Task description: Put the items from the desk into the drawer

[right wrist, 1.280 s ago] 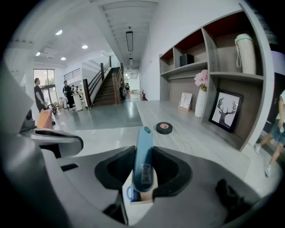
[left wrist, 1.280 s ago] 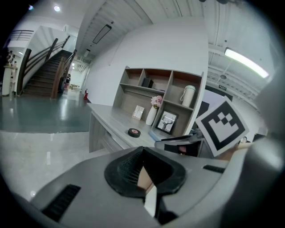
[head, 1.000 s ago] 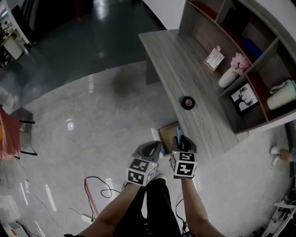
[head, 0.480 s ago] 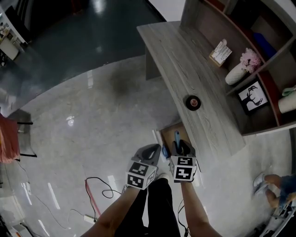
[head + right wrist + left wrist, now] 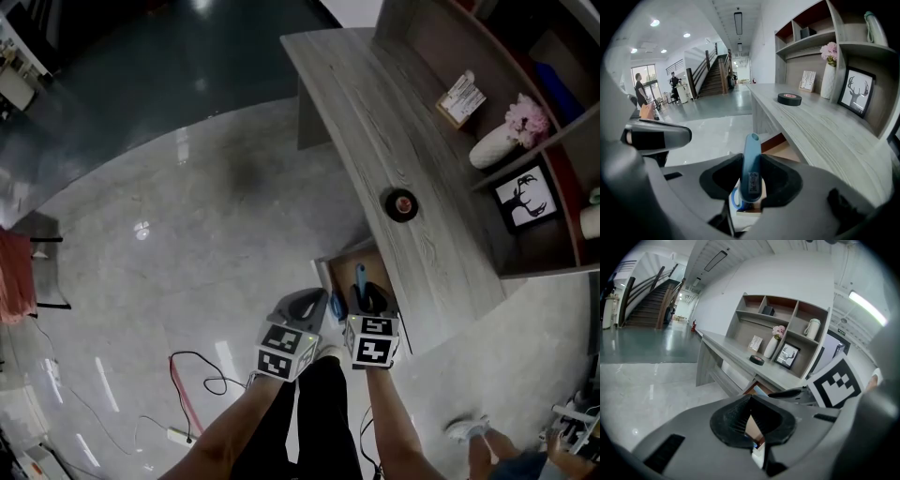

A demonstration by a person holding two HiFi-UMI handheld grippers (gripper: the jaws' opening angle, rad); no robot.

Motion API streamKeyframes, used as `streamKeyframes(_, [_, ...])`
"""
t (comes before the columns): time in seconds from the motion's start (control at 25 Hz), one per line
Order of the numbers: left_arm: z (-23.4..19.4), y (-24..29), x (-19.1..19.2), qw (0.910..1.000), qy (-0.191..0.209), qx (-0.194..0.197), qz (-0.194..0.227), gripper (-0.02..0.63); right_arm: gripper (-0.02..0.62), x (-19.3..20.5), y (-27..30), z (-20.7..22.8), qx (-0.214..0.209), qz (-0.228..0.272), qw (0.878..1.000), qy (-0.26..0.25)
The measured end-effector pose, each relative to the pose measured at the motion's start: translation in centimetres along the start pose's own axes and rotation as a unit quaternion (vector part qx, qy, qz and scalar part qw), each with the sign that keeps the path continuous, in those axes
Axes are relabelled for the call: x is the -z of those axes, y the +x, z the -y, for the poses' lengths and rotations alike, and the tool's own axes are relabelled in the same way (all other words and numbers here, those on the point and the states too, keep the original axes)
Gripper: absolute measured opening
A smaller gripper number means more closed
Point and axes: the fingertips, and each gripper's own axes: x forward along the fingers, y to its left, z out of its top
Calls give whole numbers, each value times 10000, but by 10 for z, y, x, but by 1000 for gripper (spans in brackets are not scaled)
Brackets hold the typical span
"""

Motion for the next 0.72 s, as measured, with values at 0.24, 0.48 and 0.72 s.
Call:
streamKeyframes(0.24, [-6,0,6,9999,-116,-38,-86,9,132,-2,7,1,95,10,10000,15])
streamKeyframes(0.48, [-10,-2,11,9997,-236,-39,-87,9,143,-10,4,5,265,204,9994,-8])
streamKeyframes(0.72, [-7,-5,9,9997,-239,-10,-65,9,141,-6,-2,4,311,126,9994,-30])
